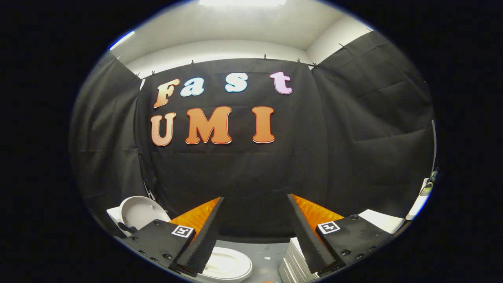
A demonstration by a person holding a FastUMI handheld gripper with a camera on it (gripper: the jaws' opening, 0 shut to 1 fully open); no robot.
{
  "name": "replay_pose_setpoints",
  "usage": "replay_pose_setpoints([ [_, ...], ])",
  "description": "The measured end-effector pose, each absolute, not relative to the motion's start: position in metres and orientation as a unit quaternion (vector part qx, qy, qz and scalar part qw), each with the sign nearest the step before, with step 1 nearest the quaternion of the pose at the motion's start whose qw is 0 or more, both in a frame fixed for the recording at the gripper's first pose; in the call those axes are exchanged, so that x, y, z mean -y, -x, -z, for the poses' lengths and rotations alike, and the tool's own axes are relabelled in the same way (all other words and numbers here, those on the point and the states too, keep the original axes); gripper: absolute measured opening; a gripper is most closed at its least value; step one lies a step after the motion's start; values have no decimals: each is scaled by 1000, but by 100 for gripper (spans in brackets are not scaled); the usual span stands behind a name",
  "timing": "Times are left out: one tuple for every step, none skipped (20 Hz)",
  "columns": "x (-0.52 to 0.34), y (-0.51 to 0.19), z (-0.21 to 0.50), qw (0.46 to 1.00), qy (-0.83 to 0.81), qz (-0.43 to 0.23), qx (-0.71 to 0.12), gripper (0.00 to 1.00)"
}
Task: Open the toilet lid.
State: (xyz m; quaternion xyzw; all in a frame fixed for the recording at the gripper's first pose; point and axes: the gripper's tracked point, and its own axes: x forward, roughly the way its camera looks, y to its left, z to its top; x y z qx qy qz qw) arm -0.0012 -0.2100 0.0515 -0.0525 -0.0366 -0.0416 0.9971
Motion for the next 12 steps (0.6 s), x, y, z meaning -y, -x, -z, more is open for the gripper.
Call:
replay_pose_setpoints([
  [206,5,-56,997,52,40,38,99],
  [201,6,-61,997,52,39,39,99],
  [196,7,-65,997,51,38,43,99],
  [190,8,-68,997,50,36,45,99],
  [187,8,-71,997,48,36,48,99],
  [184,9,-71,997,47,33,50,99],
  [182,11,-71,997,48,32,49,99],
  [179,10,-70,997,50,31,49,99],
  [178,9,-71,997,51,31,49,99],
  [179,10,-71,997,50,32,49,99],
  [180,10,-70,997,48,33,48,99],
  [180,10,-69,997,44,33,48,99],
])
